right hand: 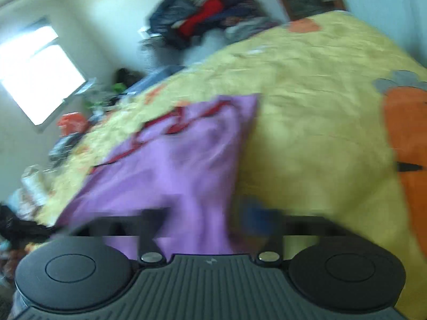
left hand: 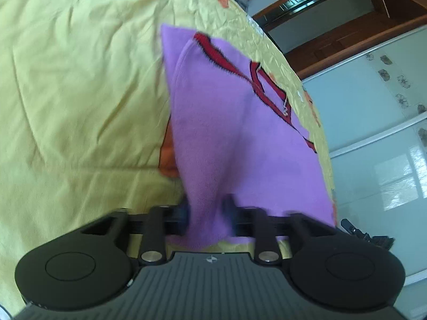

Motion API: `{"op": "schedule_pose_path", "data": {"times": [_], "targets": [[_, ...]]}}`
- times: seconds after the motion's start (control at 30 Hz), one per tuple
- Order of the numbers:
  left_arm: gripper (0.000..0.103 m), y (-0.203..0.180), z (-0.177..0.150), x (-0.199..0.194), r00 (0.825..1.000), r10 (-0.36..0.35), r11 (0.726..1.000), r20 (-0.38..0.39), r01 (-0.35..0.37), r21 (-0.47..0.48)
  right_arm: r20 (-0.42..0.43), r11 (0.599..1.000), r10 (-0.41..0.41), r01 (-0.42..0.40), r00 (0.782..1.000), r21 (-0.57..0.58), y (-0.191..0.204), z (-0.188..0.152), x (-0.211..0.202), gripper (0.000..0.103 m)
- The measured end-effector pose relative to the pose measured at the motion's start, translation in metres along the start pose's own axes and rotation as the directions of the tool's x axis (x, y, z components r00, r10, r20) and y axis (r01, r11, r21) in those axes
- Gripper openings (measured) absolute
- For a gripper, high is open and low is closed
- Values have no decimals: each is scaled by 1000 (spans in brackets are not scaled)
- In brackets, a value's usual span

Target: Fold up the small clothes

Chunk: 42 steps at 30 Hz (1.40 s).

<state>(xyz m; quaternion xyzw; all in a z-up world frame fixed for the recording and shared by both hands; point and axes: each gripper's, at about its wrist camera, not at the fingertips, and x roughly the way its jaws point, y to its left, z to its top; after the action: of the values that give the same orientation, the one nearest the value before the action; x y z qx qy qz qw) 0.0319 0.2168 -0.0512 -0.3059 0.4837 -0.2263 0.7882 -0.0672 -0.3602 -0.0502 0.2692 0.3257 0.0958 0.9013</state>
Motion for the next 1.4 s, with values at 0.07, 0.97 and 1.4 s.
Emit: {"op": "schedule_pose_path", "data": {"times": [0.07, 0.97, 1.4], "targets": [[76, -3, -9, -6, 999, -42, 999, 15, 42, 26, -18, 996, 79, -78, 997, 40, -9, -7, -5, 102], [15, 1, -56, -61, 989, 148, 974, 26, -150, 167, 84, 995, -102, 100, 991, 21, 0, -55, -88, 19], [21, 24, -26, -5, 984, -130, 976, 120, 148, -158, 97, 984, 49, -65, 994, 166, 22, -70, -24, 103]]}}
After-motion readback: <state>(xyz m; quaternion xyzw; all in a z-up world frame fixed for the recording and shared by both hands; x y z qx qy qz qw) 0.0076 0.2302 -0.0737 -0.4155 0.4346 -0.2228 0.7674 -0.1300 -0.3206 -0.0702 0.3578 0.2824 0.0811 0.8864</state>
